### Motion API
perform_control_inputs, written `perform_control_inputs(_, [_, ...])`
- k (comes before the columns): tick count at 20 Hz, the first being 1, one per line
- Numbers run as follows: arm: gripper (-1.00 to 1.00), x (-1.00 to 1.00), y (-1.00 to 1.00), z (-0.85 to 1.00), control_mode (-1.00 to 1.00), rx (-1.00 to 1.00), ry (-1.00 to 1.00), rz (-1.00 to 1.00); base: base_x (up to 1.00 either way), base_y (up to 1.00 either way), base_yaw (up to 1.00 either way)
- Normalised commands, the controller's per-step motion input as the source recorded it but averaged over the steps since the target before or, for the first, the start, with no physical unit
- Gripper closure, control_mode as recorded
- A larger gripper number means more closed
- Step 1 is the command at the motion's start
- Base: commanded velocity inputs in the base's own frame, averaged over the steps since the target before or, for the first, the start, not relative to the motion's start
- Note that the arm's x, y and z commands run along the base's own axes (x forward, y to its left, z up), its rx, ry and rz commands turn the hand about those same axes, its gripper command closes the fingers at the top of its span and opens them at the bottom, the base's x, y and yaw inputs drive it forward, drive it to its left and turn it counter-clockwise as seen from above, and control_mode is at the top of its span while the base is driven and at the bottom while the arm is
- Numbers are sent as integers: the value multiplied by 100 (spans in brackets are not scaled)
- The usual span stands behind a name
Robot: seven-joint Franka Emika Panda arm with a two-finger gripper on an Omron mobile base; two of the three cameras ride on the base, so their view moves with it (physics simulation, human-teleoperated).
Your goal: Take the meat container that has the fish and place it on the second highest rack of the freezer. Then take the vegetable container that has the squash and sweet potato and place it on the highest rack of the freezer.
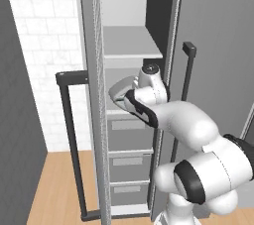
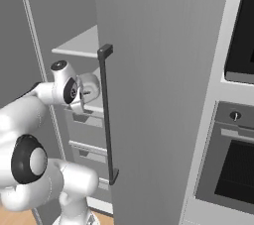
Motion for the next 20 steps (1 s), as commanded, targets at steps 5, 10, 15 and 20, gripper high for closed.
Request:
perform_control_inputs(5, [100, 18, 0, -17, -100, 0, 0, 0, 0, 0, 0])
perform_control_inputs(10, [100, 37, 0, -21, -100, 0, 0, 0, 0, 0, 0])
perform_control_inputs(15, [100, 53, 0, -10, -100, 0, 1, -2, 0, 0, 0])
perform_control_inputs(20, [100, 52, 1, -10, -100, 0, 6, -5, 0, 0, 0])
